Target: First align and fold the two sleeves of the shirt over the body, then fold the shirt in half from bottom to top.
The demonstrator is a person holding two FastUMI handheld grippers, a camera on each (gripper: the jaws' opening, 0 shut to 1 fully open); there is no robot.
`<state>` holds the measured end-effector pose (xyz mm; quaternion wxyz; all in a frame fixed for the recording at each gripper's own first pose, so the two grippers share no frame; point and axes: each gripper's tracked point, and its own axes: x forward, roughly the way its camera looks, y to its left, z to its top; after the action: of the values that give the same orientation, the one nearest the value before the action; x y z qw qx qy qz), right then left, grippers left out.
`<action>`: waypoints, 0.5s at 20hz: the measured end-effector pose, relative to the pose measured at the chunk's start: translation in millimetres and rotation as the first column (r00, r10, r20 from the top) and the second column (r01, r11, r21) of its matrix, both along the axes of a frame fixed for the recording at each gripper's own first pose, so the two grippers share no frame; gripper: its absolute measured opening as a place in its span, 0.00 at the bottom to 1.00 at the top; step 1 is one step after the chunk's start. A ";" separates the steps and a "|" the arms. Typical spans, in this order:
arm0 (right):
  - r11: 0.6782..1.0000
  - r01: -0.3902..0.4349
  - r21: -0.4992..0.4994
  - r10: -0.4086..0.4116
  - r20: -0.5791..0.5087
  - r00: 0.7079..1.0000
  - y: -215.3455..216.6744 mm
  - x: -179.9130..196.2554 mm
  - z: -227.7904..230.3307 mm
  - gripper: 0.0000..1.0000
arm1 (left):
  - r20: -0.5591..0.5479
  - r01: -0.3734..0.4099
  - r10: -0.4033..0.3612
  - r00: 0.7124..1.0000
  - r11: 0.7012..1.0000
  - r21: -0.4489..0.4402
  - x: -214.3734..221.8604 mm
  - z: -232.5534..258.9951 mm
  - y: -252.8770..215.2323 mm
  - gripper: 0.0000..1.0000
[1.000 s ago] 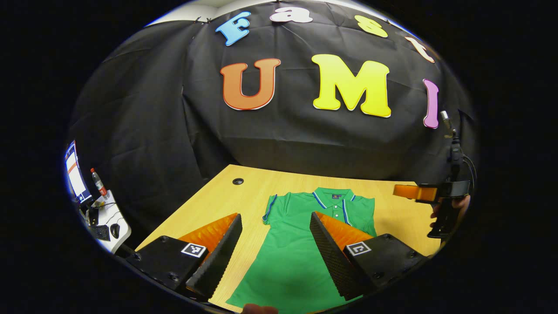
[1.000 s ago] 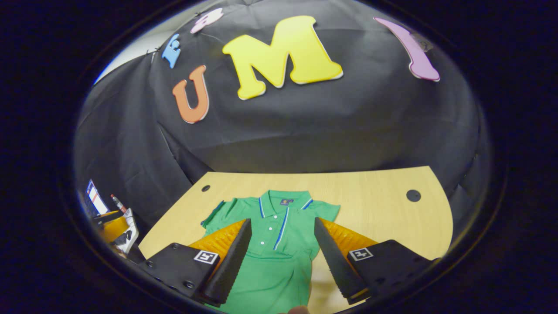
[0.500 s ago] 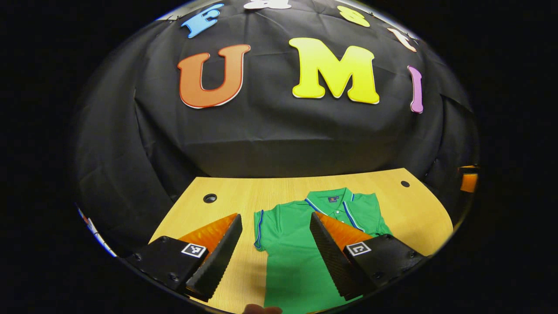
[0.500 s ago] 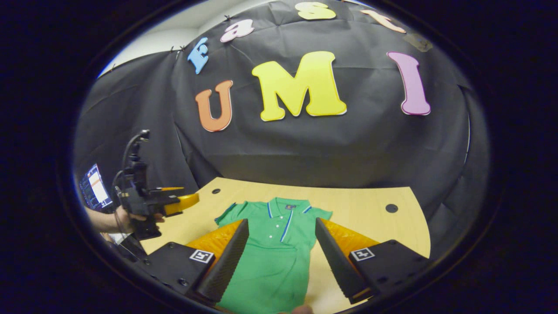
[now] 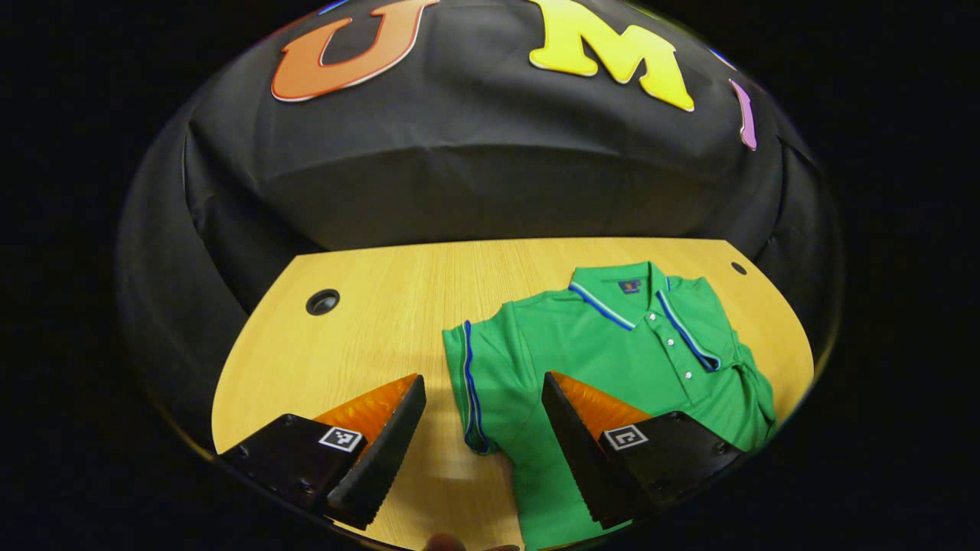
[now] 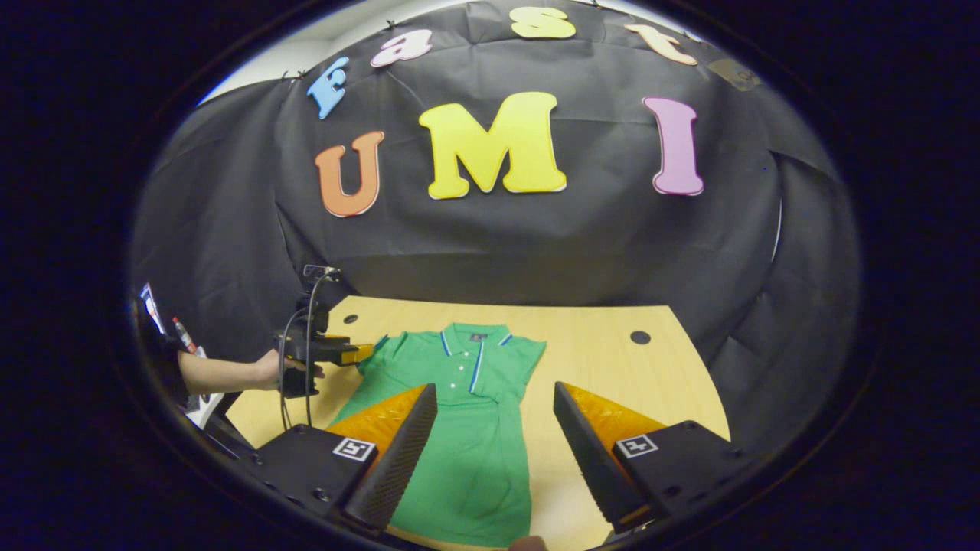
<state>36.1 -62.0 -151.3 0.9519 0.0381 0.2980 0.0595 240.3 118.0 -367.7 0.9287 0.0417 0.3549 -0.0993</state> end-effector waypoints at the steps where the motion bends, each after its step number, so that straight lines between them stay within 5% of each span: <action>1: 1.000 -0.002 0.002 0.002 -0.017 1.000 2.9 -4.7 -5.2 0.93 | -0.023 0.004 -0.004 1.000 1.000 0.003 2.2 -10.4 1.5 0.98; 2: 1.000 -0.006 0.002 0.006 -0.029 1.000 6.7 -7.5 -8.3 0.93 | -0.042 0.008 -0.008 0.999 1.000 0.010 3.0 -19.8 4.8 1.00; 8: 1.000 -0.007 0.014 0.008 -0.031 0.999 15.3 -7.6 -11.7 0.93 | -0.074 0.013 -0.013 0.997 1.000 0.003 9.1 -36.8 12.8 0.72; 10: 1.000 0.001 0.028 0.001 -0.043 0.999 15.3 -5.9 -16.2 0.98 | -0.093 0.022 -0.022 0.995 1.000 0.001 7.8 -42.2 13.8 0.70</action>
<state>30.2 -46.7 -167.5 0.9448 0.0527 0.3174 0.0628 248.1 131.8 -409.9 0.9099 0.0419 0.3975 -0.1108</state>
